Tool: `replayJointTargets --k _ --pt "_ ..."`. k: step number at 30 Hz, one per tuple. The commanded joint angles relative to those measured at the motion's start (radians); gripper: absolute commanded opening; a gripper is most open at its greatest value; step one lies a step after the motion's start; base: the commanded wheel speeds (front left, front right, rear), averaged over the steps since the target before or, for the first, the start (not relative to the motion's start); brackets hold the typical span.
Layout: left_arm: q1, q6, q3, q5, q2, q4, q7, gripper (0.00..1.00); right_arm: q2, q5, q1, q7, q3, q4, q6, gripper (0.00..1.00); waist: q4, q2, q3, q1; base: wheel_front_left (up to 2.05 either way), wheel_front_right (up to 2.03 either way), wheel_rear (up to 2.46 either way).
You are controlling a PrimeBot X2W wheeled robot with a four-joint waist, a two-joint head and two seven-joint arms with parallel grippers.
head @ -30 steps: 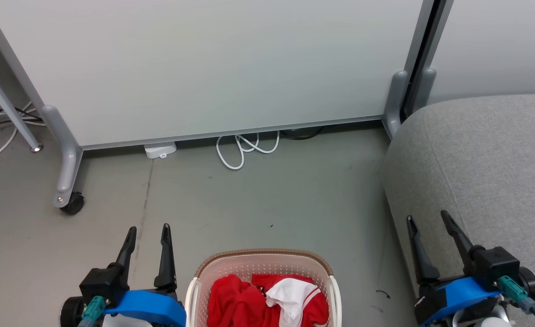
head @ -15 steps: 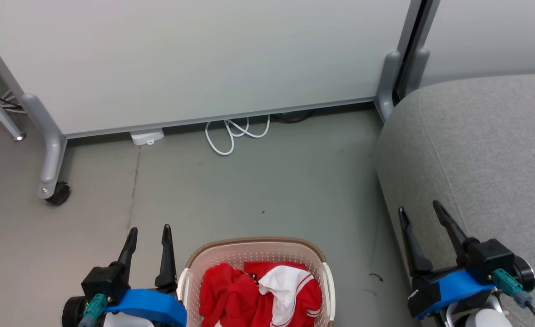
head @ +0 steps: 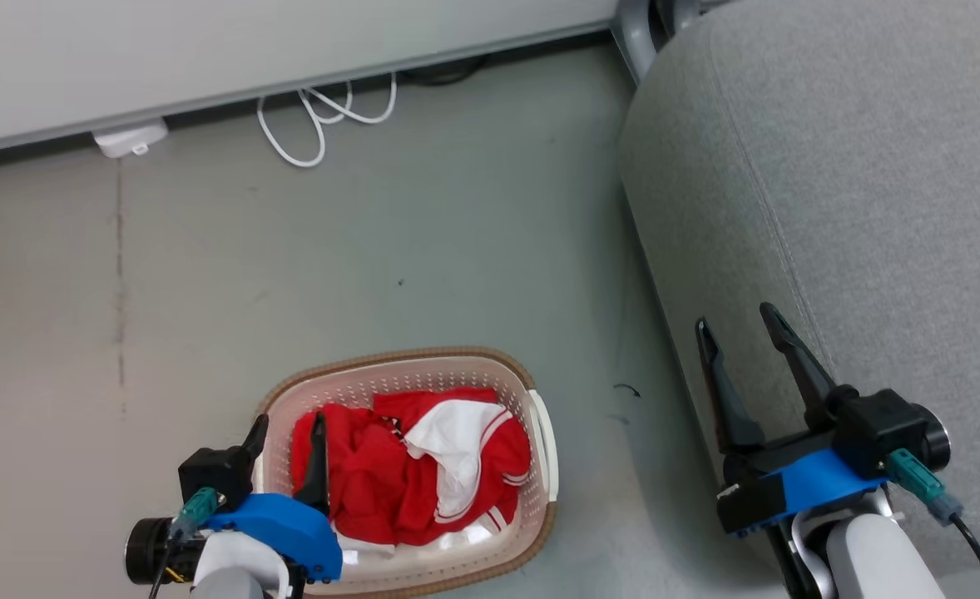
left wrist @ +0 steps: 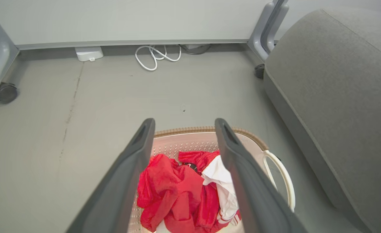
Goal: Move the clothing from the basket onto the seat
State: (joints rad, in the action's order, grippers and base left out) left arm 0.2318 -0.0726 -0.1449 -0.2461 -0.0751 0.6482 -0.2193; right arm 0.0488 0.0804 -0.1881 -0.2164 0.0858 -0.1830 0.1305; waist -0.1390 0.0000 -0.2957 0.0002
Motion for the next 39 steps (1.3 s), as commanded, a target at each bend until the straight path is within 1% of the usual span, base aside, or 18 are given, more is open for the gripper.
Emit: replayJointTargets --k 1,8,11,16,23,25,26,30,33,34,35,36,39 --pt "0.035 -0.005 -0.003 0.005 -0.013 0.022 0.011 1.00 0.003 0.005 -0.022 -0.010 0.008 0.003 0.000 1.00 -0.062 0.0000 -0.091 -0.0002 0.00 0.00 0.00" --pt "0.142 -0.004 -0.023 0.022 -0.047 0.191 0.053 1.00 0.003 0.043 -0.076 -0.033 0.056 -0.004 0.000 1.00 -0.130 0.0000 -0.224 -0.0002 0.00 0.00 0.00" --pt "0.200 0.013 -0.021 0.028 -0.074 0.268 0.075 1.00 0.002 0.076 -0.098 -0.043 0.074 -0.004 0.000 1.00 -0.167 0.0000 -0.299 -0.0002 0.00 0.00 0.00" --pt "0.260 0.034 -0.004 0.007 -0.084 0.348 0.104 1.00 0.002 0.112 -0.112 -0.050 0.095 -0.014 0.000 1.00 -0.201 0.0000 -0.364 -0.0002 0.00 0.00 0.00" --pt "0.326 0.083 0.006 -0.001 -0.097 0.419 0.127 1.00 0.002 0.159 -0.132 -0.050 0.126 0.010 0.000 1.00 -0.228 0.0000 -0.417 -0.0002 0.00 0.00 0.00" --pt "0.341 0.102 0.009 -0.003 -0.099 0.438 0.136 1.00 0.002 0.166 -0.135 -0.050 0.130 0.017 0.000 1.00 -0.231 0.0000 -0.425 -0.0002 0.00 0.00 0.00" --pt "0.341 0.102 0.009 -0.003 -0.099 0.438 0.136 1.00 0.002 0.166 -0.135 -0.050 0.130 0.017 0.000 1.00 -0.231 0.0000 -0.425 -0.0002 0.00 0.00 0.00" --pt "0.368 0.125 0.009 -0.008 -0.099 0.468 0.150 1.00 0.002 0.177 -0.139 -0.050 0.137 0.023 0.000 1.00 -0.234 0.0000 -0.438 -0.0002 0.00 0.00 0.00" --pt "0.383 0.132 0.008 -0.011 -0.095 0.485 0.151 1.00 0.002 0.179 -0.140 -0.050 0.140 0.023 0.000 1.00 -0.234 0.0000 -0.443 -0.0002 0.00 0.00 0.00" --pt "0.386 0.131 0.007 -0.013 -0.094 0.490 0.149 0.60 0.002 0.181 -0.141 -0.050 0.141 0.022 0.000 1.00 -0.234 0.0000 -0.443 -0.0002 0.00 0.00 0.00" --pt "0.389 0.124 0.008 -0.020 -0.090 0.493 0.145 0.36 0.002 0.182 -0.143 -0.050 0.141 0.022 0.000 1.00 -0.232 0.0000 -0.444 -0.0002 0.00 0.00 0.00" --pt "0.392 0.118 0.013 -0.026 -0.086 0.498 0.143 0.00 0.002 0.182 -0.144 -0.050 0.141 0.021 0.000 1.00 -0.231 0.0000 -0.444 -0.0002 0.00 0.00 0.00" --pt "0.398 0.108 0.013 -0.036 -0.081 0.512 0.139 0.00 0.002 0.184 -0.148 -0.050 0.141 0.018 0.000 1.00 -0.227 0.0000 -0.441 -0.0002 0.00 0.00 0.00"
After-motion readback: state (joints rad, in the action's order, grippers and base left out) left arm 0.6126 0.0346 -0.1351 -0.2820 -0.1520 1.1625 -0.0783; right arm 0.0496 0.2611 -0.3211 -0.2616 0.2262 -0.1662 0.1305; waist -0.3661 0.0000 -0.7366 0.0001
